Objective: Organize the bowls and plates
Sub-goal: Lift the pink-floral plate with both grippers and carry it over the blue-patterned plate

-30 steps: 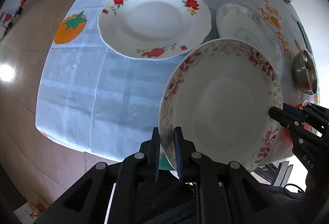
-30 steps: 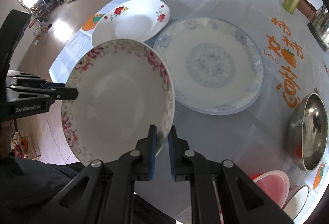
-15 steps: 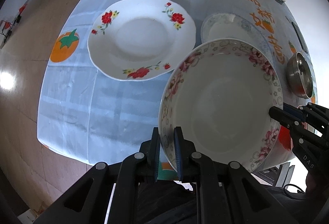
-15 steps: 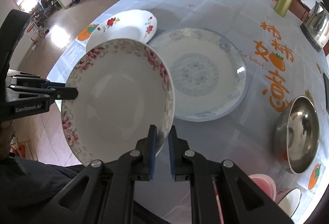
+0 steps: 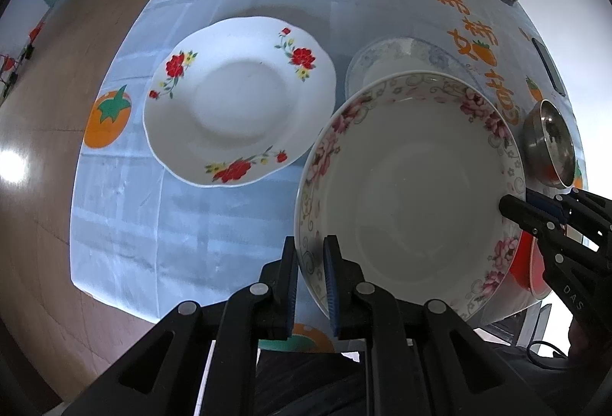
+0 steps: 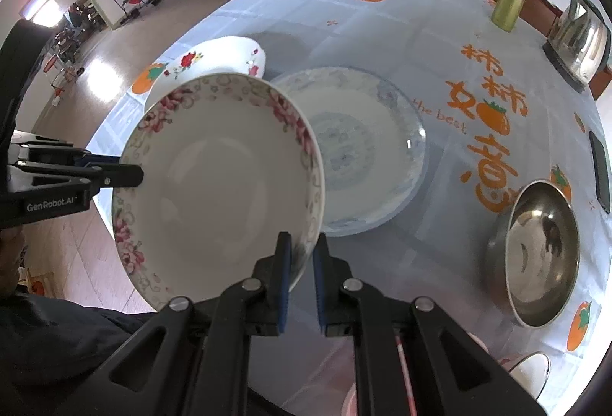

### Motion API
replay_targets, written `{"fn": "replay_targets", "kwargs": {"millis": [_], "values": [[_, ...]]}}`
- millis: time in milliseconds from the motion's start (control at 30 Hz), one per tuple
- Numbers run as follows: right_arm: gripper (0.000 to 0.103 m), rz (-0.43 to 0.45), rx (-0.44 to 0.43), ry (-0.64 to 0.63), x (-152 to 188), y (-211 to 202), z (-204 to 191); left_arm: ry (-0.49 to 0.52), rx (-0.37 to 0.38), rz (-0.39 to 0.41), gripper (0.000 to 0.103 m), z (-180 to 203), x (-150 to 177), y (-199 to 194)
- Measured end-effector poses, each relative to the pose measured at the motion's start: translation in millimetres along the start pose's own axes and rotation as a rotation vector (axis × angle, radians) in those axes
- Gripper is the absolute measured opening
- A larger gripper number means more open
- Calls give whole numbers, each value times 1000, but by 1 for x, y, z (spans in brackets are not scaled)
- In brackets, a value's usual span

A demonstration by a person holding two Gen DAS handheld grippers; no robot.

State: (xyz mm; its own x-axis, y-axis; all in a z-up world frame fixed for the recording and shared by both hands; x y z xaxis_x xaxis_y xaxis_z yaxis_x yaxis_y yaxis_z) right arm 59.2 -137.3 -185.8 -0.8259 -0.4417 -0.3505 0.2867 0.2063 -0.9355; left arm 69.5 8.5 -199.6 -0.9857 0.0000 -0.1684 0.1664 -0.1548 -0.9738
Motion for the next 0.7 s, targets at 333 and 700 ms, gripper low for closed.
{"fn": "replay_targets", "kwargs": {"millis": [333, 700], "values": [[11, 14, 14, 24, -4, -1, 13, 30, 3, 6, 14, 10, -16, 2], [11, 21, 20, 39, -11, 0, 24, 46, 3, 6, 14, 13, -25, 2]]}}
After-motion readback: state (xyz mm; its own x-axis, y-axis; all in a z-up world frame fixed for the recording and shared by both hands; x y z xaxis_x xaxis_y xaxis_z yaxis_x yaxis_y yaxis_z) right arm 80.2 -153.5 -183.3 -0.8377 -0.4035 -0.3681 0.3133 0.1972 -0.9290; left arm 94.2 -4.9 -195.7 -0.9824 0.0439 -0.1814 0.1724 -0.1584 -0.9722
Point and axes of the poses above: each gripper's, at about its wrist camera, not at the fingertips, and y roughly the way its jaws point, z to its right, x to its underside, the point moved 7 cm from there along y, roughly the way its jaws point, and after that the axes turned 4 degrees about x, right-handed, at the moved point
